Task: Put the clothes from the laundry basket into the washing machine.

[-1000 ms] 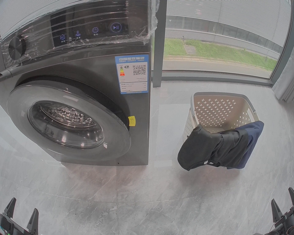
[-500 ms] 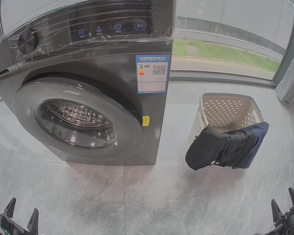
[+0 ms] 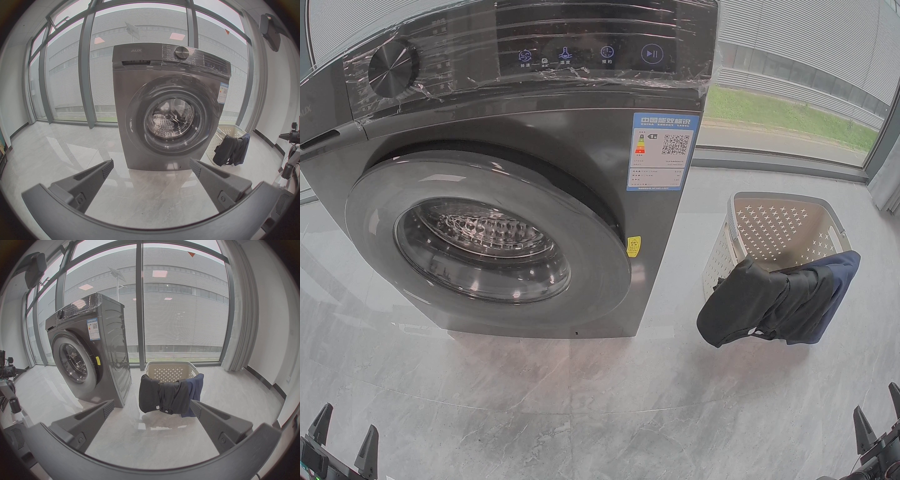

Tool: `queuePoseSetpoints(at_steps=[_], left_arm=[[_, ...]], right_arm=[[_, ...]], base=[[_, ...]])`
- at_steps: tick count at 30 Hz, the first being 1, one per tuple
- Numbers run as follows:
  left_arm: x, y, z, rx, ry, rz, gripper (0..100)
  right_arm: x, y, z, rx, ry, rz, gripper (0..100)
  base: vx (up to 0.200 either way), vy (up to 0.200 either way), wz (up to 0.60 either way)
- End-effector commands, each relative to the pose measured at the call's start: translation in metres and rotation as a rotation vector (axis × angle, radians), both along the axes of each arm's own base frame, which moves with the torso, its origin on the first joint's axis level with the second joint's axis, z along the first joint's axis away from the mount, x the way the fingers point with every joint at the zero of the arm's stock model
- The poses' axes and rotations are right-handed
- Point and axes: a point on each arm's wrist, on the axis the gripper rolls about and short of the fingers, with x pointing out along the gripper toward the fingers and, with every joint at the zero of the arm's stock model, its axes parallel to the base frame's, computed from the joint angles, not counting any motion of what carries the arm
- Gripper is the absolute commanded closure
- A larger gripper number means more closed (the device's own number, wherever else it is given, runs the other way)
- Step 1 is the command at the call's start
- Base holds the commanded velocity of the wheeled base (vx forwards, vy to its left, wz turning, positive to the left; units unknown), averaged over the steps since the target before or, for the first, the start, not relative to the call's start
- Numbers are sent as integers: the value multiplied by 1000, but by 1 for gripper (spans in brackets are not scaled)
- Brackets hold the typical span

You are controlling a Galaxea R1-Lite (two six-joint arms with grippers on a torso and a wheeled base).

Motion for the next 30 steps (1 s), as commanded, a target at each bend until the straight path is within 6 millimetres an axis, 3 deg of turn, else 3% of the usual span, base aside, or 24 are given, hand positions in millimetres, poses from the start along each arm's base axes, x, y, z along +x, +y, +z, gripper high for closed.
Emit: queuePoseSetpoints(at_steps=[1, 17, 30], left_arm=[[0, 0, -5, 0, 6, 1, 0], [0, 0, -5, 0, 6, 1, 0], [0, 0, -5, 0, 6, 1, 0]], right_arm=[[0, 0, -5, 0, 3, 2, 0], [0, 0, -5, 0, 3, 2, 0], [0, 0, -5, 0, 4, 2, 0]], base=[[0, 200, 0], [0, 200, 0], [0, 0, 0]])
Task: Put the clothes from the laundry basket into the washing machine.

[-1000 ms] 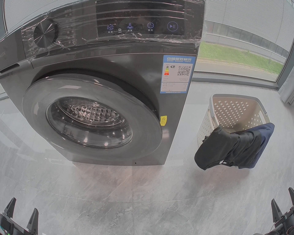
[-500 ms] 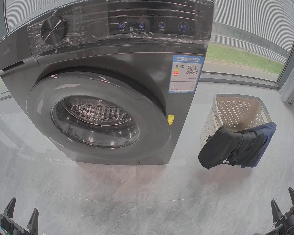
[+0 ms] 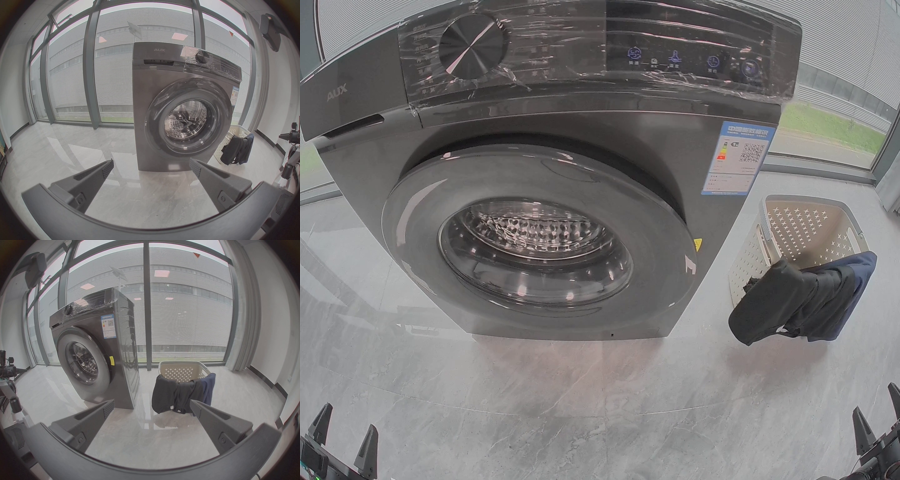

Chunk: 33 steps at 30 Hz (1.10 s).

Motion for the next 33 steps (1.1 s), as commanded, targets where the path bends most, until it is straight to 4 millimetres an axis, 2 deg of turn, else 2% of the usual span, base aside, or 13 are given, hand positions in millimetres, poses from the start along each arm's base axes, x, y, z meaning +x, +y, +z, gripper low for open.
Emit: queuePoseSetpoints(at_steps=[1, 15, 33], left_arm=[[0, 0, -5, 0, 5, 0, 0], [0, 0, -5, 0, 5, 0, 0], [0, 0, -5, 0, 4, 0, 0]], right_arm=[[0, 0, -5, 0, 2, 0, 0], [0, 0, -5, 0, 2, 0, 0], [0, 0, -5, 0, 2, 0, 0]], base=[[0, 200, 0], [0, 200, 0], [11, 0, 0]])
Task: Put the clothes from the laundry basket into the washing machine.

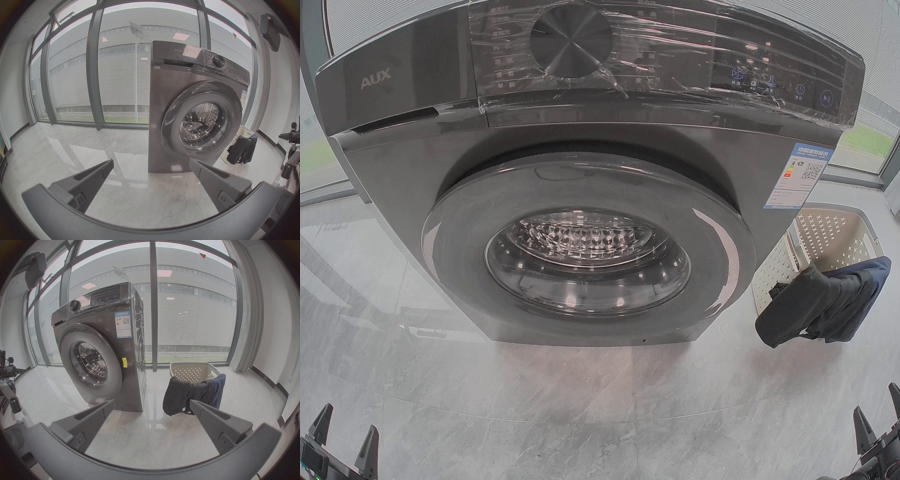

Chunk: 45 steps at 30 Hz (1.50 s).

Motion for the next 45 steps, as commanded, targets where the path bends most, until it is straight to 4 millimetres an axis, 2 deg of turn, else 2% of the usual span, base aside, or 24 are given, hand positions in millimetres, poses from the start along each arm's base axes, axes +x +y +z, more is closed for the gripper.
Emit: queuePoseSetpoints(at_steps=[1, 33, 39, 45], left_arm=[[0, 0, -5, 0, 6, 2, 0], [0, 0, -5, 0, 6, 2, 0], [0, 0, -5, 0, 6, 2, 0], [0, 0, -5, 0, 5, 2, 0]], right_arm=[[0, 0, -5, 0, 4, 1, 0], [0, 0, -5, 0, 4, 1, 0], [0, 0, -5, 0, 2, 1, 0], [0, 0, -5, 0, 0, 3, 0]], base=[[200, 0, 0], [25, 0, 0], [0, 200, 0], [0, 0, 0]])
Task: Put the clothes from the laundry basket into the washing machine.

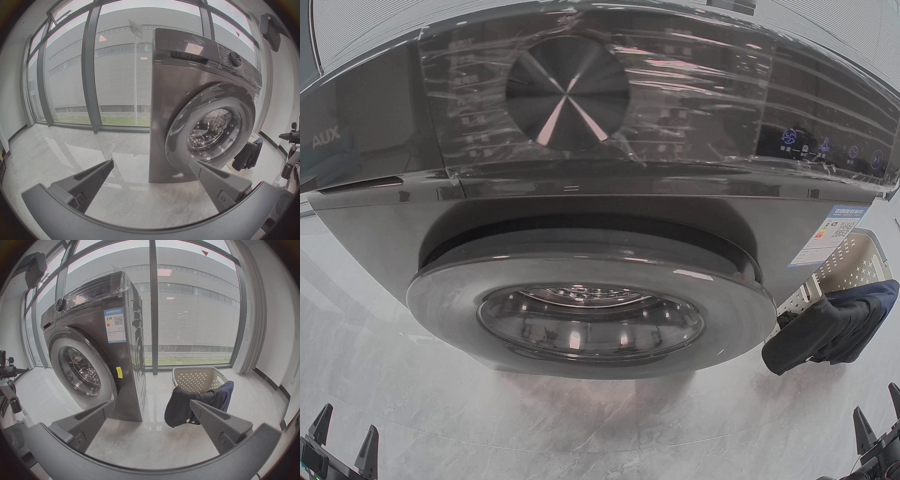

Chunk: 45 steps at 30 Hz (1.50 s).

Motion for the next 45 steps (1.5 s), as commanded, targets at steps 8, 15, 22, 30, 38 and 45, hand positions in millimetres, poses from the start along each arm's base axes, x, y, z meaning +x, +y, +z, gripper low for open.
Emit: queuePoseSetpoints(at_steps=[8, 15, 22, 30, 38, 45], left_arm=[[0, 0, -5, 0, 6, 1, 0], [0, 0, -5, 0, 6, 1, 0], [0, 0, -5, 0, 6, 1, 0], [0, 0, -5, 0, 6, 1, 0], [0, 0, -5, 0, 6, 1, 0], [0, 0, -5, 0, 6, 1, 0]], right_arm=[[0, 0, -5, 0, 2, -1, 0], [0, 0, -5, 3, 1, -13, 0], [0, 0, -4, 1, -7, -7, 0], [24, 1, 65, 110, 69, 29, 0], [71, 13, 40, 65, 356, 268, 0], [102, 33, 56, 72, 336, 414, 0]], base=[[0, 0, 0], [0, 0, 0], [0, 0, 0], [0, 0, 0], [0, 0, 0], [0, 0, 0]])
